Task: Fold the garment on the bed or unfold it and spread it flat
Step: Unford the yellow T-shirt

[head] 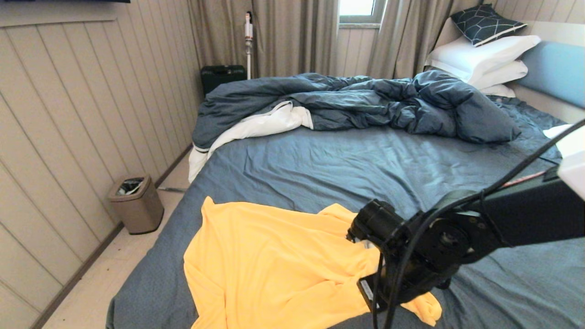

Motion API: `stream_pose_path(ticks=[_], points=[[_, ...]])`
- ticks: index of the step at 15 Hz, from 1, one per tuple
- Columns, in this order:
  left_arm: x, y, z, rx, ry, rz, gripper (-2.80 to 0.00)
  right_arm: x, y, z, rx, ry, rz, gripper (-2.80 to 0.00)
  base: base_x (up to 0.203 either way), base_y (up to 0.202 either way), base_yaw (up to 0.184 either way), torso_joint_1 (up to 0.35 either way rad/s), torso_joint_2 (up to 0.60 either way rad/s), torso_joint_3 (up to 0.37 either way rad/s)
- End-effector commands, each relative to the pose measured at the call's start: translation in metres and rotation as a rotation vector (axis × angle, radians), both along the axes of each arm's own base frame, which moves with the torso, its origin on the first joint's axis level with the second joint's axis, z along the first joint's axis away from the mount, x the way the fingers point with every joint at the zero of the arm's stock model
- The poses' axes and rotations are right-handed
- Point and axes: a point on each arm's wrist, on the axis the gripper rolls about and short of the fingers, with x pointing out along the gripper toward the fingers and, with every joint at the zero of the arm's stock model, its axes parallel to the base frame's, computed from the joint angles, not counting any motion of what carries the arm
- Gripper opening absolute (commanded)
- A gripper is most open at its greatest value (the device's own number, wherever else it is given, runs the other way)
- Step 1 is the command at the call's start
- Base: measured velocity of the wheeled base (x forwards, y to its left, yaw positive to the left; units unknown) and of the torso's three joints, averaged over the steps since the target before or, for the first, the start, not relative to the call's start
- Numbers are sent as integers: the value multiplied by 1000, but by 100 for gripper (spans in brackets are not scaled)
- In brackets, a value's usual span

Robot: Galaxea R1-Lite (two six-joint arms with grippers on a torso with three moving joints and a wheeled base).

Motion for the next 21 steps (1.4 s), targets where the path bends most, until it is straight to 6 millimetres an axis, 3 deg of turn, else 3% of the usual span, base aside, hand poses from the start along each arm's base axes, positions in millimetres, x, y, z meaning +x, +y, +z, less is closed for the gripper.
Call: stream_pose_path(ticks=[1, 6, 10, 13, 21], points=[[0, 0, 0, 0, 4, 1, -280, -36, -12, 6, -4, 13, 33, -280, 0, 0, 0, 0, 0, 0], [0, 0, 0, 0, 4, 1, -280, -83, -6, -20, -69, 119, 91, -280, 0, 0, 0, 0, 0, 0], [0, 0, 0, 0, 4, 1, -280, -87, -2, -42, -70, 119, 105, -280, 0, 0, 0, 0, 0, 0], [0, 0, 0, 0, 4, 1, -280, -85, 2, -43, -63, 110, 110, -280, 0, 0, 0, 0, 0, 0], [0, 0, 0, 0, 4, 1, -280, -105, 13, -50, -88, 137, 151, -280, 0, 0, 0, 0, 0, 0]])
